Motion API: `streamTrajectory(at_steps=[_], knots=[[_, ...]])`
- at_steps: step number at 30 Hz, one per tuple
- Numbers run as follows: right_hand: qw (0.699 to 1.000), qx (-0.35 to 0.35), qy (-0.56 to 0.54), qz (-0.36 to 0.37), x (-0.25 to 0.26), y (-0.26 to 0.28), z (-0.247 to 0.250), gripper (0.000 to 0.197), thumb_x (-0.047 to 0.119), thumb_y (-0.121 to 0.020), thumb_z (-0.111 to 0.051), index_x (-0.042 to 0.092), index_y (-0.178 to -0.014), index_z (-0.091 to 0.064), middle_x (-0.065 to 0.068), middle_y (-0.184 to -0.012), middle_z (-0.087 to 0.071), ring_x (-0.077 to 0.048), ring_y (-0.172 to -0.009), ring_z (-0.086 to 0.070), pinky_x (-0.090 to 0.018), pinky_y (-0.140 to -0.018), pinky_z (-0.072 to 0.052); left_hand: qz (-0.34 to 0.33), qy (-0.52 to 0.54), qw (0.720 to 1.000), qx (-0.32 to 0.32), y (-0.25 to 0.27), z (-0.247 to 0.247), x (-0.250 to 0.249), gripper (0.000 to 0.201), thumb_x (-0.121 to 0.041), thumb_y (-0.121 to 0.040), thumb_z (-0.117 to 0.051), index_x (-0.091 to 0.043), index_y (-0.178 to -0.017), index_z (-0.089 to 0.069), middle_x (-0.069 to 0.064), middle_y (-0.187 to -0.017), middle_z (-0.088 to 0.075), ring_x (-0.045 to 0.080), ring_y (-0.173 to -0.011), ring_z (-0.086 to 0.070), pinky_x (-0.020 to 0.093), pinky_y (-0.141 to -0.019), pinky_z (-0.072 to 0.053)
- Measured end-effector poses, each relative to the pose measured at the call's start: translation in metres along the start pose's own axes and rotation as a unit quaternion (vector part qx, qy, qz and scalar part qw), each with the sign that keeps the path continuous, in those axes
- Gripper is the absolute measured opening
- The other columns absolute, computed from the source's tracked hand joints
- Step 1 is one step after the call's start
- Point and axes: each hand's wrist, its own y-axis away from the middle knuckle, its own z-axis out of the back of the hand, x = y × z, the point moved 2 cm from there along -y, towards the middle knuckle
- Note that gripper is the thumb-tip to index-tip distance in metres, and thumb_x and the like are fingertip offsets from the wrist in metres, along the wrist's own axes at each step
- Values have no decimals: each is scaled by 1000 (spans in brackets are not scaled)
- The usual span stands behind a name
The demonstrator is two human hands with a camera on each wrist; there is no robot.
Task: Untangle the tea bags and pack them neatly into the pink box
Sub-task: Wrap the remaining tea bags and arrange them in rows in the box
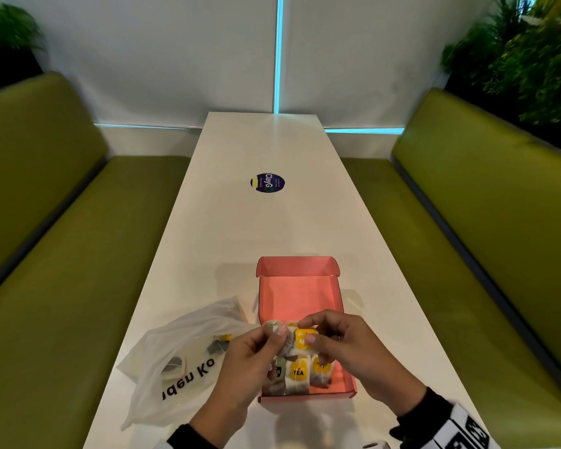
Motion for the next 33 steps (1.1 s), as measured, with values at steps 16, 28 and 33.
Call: streamTrajectory(at_steps=[16,28,33], knots=[[999,2,18,-26,0,1,4,16,-1,-77,-71,12,-86,-70,-2,-63,-53,-13,-47,-55,-21,-53,-46,-21,-6,1000,10,0,0,2,23,-30,-83,-62,-27,-106,-61,-1,-55,-61,10,-49,-52,23,-50,-42],[999,-24,-15,-29,2,0,4,14,1,-75,-73,10,-86,-70,-8,-64,-56,-12,-45,-55,-19,-50,-45,-96,-38,991,83,6,7,-9,31,-22,-72,-69,-23,-102,-65,-2,-50,-51,15,-48,-35,25,-48,-34],[1000,6,18,-23,3,-1,9,18,0,-75,-73,10,-90,-69,-9,-69,-56,-13,-50,-58,-21,-54,-48,-94,-84,987,102,8,7,-12,36,-19,-66,-78,-31,-98,-68,2,-64,-67,20,-57,-40,21,-48,-39]])
